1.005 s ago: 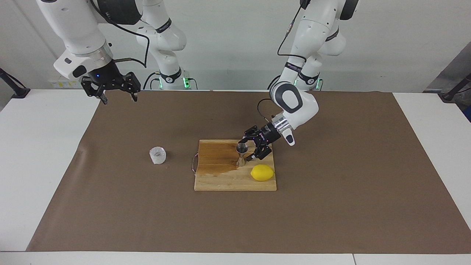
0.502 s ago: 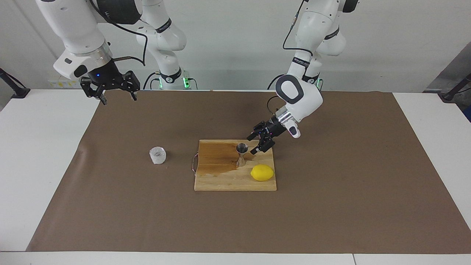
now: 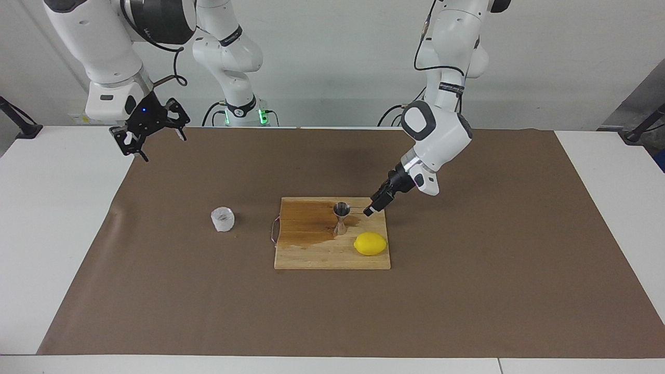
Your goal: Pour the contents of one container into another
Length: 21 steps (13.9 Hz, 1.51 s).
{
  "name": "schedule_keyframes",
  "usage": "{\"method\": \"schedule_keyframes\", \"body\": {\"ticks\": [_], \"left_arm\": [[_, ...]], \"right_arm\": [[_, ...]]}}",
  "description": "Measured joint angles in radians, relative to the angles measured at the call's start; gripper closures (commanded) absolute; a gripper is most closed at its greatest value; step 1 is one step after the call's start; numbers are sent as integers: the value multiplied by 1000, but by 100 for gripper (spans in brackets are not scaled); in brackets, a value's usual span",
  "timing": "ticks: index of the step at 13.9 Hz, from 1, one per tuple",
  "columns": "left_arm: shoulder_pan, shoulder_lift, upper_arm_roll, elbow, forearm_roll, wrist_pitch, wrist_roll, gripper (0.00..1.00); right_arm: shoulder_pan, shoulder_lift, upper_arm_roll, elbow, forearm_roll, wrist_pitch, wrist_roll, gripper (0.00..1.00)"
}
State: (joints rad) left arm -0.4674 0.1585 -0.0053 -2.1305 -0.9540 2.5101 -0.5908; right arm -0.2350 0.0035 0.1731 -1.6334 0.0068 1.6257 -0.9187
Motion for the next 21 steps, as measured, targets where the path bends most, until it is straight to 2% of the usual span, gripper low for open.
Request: {"method": "schedule_keyframes", "body": {"ticks": [2,6,9,15,18,21], "left_arm": [[46,-13,3,32,172,-94,2,0],[113,-47,5,72,442,-247,10,0],[180,-60,6,156,632,-408,76,0],[364,-72,10,229,795,-486,440,0],[411,-109,10,294,847,-500,522,0],[410,-147,-1,407,931,-620,533,0]], "right_arm": [[-51,-1,-1,-51,79,23,-178,0],[-148,22,-3,-174,224,106,-476,0],[-214,120,-4,-231,368,189,-758,0],[-214,267,2,-260,526,267,-994,0],[-216,347,1,-293,664,281,-1179,0],[-215,419,2,-296,704,302,-1261,0]]}}
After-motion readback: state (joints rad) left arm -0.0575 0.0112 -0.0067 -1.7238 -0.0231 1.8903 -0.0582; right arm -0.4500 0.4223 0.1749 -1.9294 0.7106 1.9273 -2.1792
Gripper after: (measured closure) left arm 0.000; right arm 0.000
